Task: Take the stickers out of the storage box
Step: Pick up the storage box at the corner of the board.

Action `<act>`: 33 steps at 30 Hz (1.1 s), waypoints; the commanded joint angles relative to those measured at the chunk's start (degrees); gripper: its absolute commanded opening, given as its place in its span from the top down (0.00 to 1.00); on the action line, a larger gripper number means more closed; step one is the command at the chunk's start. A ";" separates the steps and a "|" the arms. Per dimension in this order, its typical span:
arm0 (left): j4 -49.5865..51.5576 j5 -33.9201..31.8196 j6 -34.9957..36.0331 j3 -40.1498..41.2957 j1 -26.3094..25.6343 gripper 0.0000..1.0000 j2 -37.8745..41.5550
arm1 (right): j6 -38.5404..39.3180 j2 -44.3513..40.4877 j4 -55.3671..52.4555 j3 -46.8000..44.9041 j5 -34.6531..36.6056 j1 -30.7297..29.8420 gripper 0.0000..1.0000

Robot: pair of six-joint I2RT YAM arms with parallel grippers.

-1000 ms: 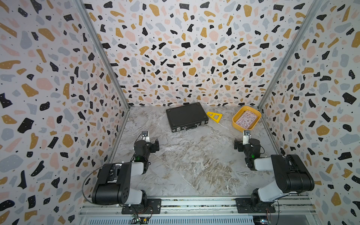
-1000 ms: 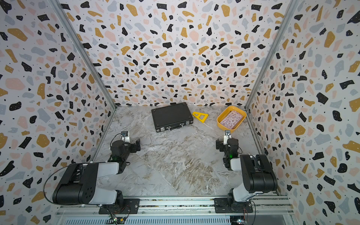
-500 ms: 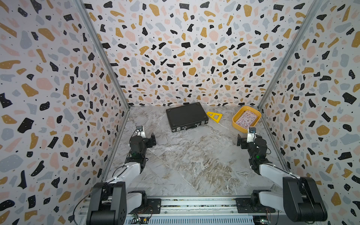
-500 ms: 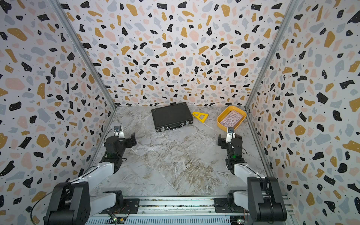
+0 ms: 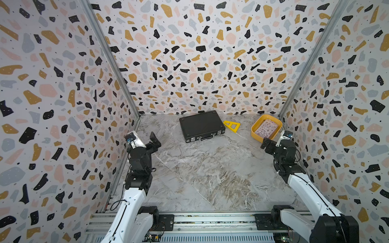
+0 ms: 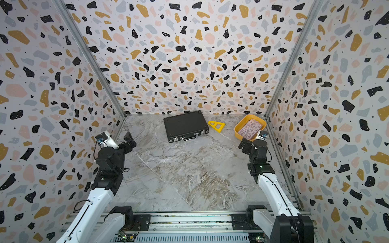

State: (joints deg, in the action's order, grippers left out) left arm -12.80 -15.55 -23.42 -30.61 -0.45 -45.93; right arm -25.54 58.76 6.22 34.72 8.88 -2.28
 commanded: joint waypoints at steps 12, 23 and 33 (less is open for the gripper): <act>25.42 17.91 -12.30 -23.04 -11.03 0.01 -20.90 | -11.32 25.17 -36.31 31.69 -4.16 0.18 0.15; 33.07 21.44 -9.73 -28.19 -18.36 0.01 -24.57 | -3.97 58.81 -57.05 75.01 -4.33 0.44 0.15; 35.56 19.86 -7.53 -30.08 -20.36 0.01 -24.90 | -2.49 82.83 -67.40 105.67 -5.60 0.44 0.26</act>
State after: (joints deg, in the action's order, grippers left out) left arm 22.31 4.97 -32.40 -58.70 -20.10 -71.37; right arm -28.88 140.18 -54.08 132.90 3.29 -2.09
